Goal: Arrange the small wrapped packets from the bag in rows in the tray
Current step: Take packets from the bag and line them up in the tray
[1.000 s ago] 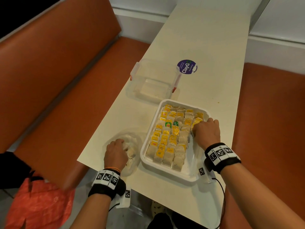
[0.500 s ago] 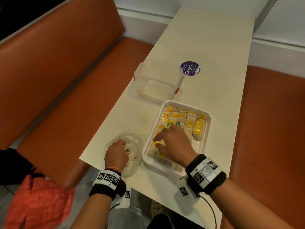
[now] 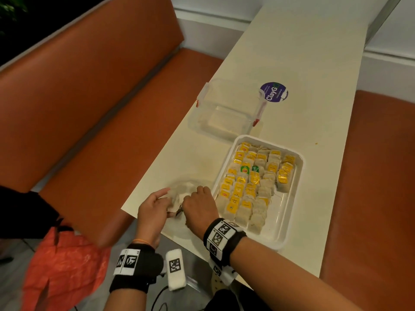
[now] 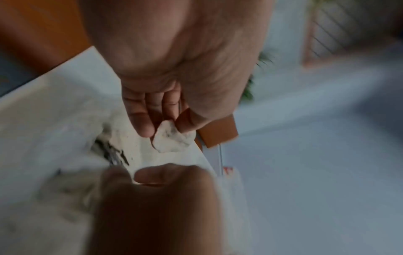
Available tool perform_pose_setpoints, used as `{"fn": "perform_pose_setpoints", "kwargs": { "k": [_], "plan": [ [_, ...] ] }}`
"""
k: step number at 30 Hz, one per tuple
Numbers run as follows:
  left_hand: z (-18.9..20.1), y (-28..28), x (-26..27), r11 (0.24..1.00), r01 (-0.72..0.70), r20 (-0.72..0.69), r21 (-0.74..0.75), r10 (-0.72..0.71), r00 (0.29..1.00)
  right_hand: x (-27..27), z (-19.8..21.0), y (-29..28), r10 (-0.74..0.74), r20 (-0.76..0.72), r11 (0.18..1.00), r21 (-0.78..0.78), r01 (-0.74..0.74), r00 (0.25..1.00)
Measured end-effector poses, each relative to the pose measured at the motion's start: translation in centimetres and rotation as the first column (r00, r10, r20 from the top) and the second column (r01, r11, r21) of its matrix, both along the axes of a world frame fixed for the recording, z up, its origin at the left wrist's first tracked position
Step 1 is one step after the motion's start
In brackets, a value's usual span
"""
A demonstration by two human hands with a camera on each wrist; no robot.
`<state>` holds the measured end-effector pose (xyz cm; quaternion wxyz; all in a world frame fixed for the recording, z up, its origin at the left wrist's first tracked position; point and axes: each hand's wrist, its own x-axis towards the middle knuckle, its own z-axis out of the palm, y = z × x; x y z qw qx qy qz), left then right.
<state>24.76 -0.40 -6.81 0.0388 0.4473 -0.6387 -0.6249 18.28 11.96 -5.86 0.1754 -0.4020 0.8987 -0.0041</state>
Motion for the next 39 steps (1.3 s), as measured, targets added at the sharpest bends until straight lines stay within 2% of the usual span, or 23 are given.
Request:
{"fn": "perform_pose_setpoints", "kwargs": {
  "k": [2,4,6,8,10,14,18,20,23,25,27,31,35,39],
  "plan": [
    [0.3,-0.1,0.5,0.948,-0.115,-0.085,0.296,0.146,0.986,0.1,-0.2,-0.5,0.012,0.001,0.998,0.054,-0.012,1.0],
    [0.7,-0.2,1.1,0.864,-0.157,-0.124,0.479,0.243,0.962,0.3,-0.3,-0.9,0.026,-0.005,0.995,0.097,-0.026,1.0],
    [1.0,-0.3,1.8,0.793,-0.155,-0.128,0.589,0.281,0.951,0.5,-0.5,-1.2,0.042,-0.035,0.994,0.106,-0.038,0.999],
    [1.1,-0.3,2.3,0.769,-0.143,-0.122,0.624,0.276,0.953,0.4,-0.5,-1.3,0.053,-0.058,0.994,0.095,-0.047,0.997],
    [0.8,-0.3,2.4,0.812,-0.119,-0.106,0.571,0.217,0.971,0.3,-0.5,-1.3,0.068,-0.066,0.995,0.084,-0.063,0.995],
    [-0.2,0.2,2.4,0.945,-0.05,0.008,0.322,0.05,0.999,0.2,0.0,-0.9,0.066,-0.037,0.995,0.08,-0.063,0.997],
    [-0.3,0.7,2.2,0.987,0.007,0.042,0.161,-0.014,0.999,-0.9,1.8,0.1,-0.085,0.036,0.996,-0.038,0.087,0.996],
    [0.1,0.8,2.1,0.993,0.033,0.014,0.112,-0.035,0.999,-1.8,2.8,1.2,-0.161,0.084,0.976,-0.132,0.171,0.983],
    [1.1,1.0,1.8,0.992,0.122,-0.041,0.038,-0.121,0.992,-3.2,4.2,3.3,-0.271,0.291,0.889,-0.289,0.354,0.918],
    [2.0,1.4,1.2,0.978,0.205,-0.09,0.021,-0.203,0.975,-4.2,5.0,4.9,-0.258,0.418,0.844,-0.342,0.414,0.871],
    [2.8,2.0,0.5,0.954,0.293,-0.149,0.06,-0.281,0.948,-4.9,5.7,6.3,-0.206,0.504,0.834,-0.358,0.421,0.839],
    [4.0,3.9,-0.9,0.885,0.463,-0.196,0.043,-0.447,0.873,-5.4,6.5,9.0,-0.152,0.584,0.816,-0.382,0.435,0.797],
    [3.7,6.3,-1.7,0.88,0.472,-0.19,0.045,-0.457,0.869,-5.1,6.6,12.3,-0.215,0.63,0.752,-0.38,0.538,0.746],
    [2.7,10.1,-1.5,0.894,0.428,-0.168,0.133,-0.405,0.899,-4.2,6.2,16.1,-0.303,0.739,0.637,-0.313,0.704,0.602]
  ]
}}
